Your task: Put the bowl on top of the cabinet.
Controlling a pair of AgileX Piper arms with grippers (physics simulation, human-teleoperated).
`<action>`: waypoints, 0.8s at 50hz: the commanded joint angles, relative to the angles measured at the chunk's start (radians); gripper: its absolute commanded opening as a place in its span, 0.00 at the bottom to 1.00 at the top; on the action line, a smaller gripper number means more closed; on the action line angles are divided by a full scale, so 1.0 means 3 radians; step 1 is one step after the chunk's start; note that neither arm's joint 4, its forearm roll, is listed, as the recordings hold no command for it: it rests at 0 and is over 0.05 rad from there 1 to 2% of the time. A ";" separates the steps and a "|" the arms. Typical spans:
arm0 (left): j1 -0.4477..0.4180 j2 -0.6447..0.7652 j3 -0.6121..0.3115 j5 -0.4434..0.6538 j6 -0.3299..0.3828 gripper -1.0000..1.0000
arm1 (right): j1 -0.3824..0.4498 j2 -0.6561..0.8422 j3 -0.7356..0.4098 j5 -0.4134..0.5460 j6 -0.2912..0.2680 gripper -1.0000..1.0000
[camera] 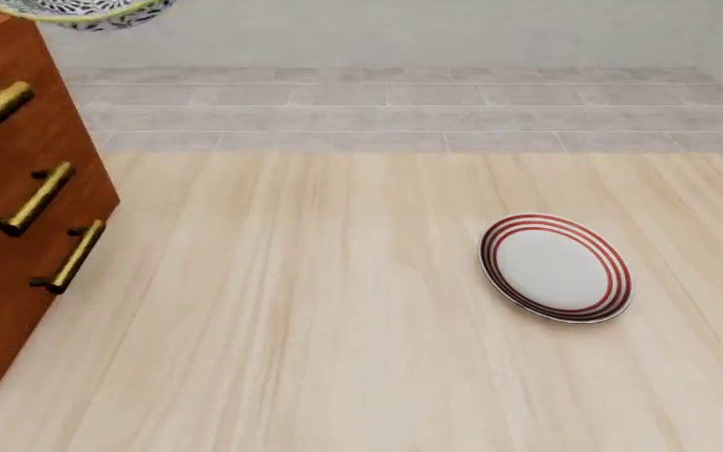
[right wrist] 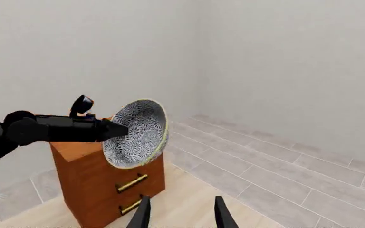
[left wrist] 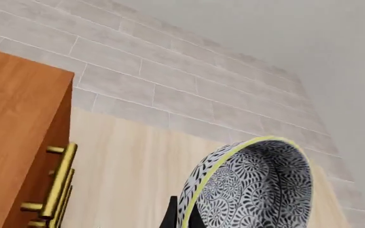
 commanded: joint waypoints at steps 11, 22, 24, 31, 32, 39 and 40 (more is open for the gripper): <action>0.1666 -0.0048 -0.0798 0.0776 -0.0631 0.00 | 0.0040 0.0042 0.0039 -0.0037 0.0016 1.00; 0.2983 0.0043 -0.0591 0.0575 0.0056 0.00 | 0.0040 0.0058 0.0060 -0.0045 -0.0001 1.00; 0.3082 0.0038 -0.0484 0.0523 0.0059 0.00 | 0.0047 0.0062 0.0066 -0.0049 -0.0007 1.00; 0.3293 0.0040 -0.0171 0.0332 0.0079 0.00 | 0.0031 0.0074 0.0074 -0.0060 0.0003 1.00; 0.3288 0.0049 -0.0097 0.0277 0.0074 0.00 | 0.0028 0.0075 0.0079 -0.0061 0.0002 1.00; 0.3394 0.0156 0.0344 -0.0095 0.0118 0.00 | 0.0023 0.0083 0.0111 -0.0072 -0.0015 1.00; 0.3397 0.0171 0.0399 -0.0146 0.0127 0.00 | 0.0018 0.0075 0.0114 -0.0066 -0.0015 1.00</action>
